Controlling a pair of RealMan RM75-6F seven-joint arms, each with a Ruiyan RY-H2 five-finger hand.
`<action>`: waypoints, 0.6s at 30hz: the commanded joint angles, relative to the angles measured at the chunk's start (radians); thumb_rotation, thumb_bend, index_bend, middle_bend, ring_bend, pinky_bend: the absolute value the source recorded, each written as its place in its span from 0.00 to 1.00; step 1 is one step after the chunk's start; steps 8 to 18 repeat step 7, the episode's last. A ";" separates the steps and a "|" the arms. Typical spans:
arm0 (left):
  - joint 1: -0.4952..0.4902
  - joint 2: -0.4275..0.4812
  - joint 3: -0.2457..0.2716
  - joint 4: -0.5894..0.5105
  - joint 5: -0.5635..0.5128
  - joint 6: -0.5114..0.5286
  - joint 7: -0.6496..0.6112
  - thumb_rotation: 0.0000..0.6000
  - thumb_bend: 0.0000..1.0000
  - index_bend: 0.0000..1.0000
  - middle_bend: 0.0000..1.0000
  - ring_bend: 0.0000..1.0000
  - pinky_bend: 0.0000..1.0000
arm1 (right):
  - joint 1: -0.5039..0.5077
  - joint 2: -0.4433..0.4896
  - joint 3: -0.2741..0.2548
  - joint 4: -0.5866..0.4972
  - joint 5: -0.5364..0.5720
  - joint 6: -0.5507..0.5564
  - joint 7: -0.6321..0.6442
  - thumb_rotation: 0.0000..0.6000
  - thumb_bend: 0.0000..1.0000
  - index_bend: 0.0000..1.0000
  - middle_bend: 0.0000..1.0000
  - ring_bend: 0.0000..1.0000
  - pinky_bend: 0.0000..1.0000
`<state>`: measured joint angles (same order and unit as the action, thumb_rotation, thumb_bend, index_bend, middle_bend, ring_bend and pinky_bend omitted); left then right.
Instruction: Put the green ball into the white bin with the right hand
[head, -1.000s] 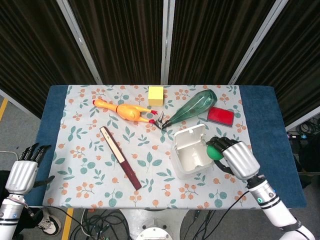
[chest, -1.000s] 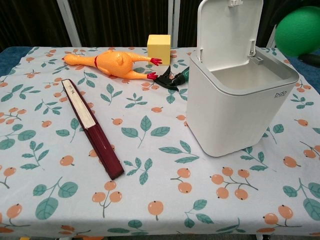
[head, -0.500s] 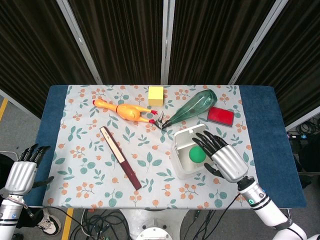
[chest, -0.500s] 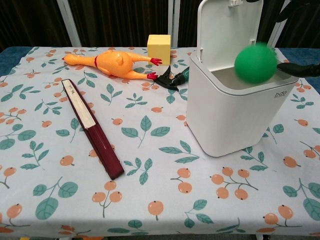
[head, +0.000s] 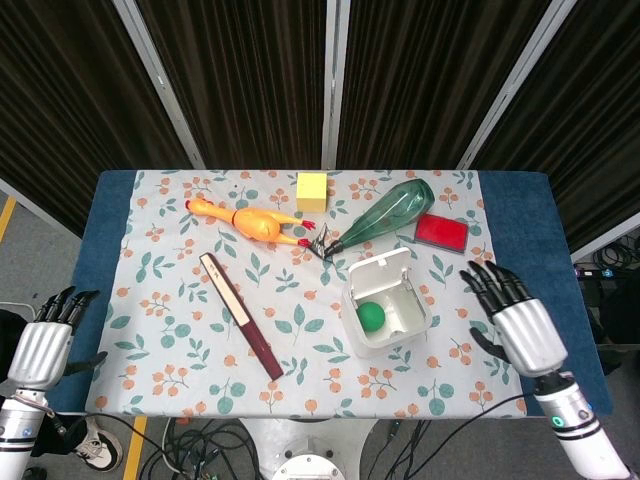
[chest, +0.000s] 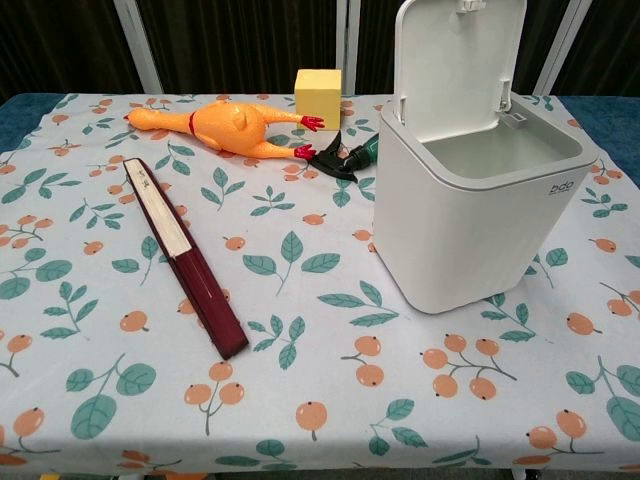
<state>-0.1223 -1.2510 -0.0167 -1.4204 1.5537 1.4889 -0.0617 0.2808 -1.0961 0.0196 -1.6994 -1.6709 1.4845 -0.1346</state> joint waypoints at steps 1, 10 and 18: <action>-0.002 0.003 -0.001 -0.006 0.005 0.003 0.000 1.00 0.09 0.14 0.16 0.06 0.15 | -0.126 -0.015 -0.031 0.186 0.143 0.045 0.096 1.00 0.14 0.00 0.00 0.00 0.02; 0.001 0.005 -0.003 -0.008 0.011 0.017 -0.001 1.00 0.09 0.14 0.16 0.06 0.15 | -0.194 -0.059 -0.013 0.279 0.280 0.015 0.175 1.00 0.15 0.00 0.00 0.00 0.00; 0.001 0.005 -0.003 -0.008 0.011 0.017 -0.001 1.00 0.09 0.14 0.16 0.06 0.15 | -0.194 -0.059 -0.013 0.279 0.280 0.015 0.175 1.00 0.15 0.00 0.00 0.00 0.00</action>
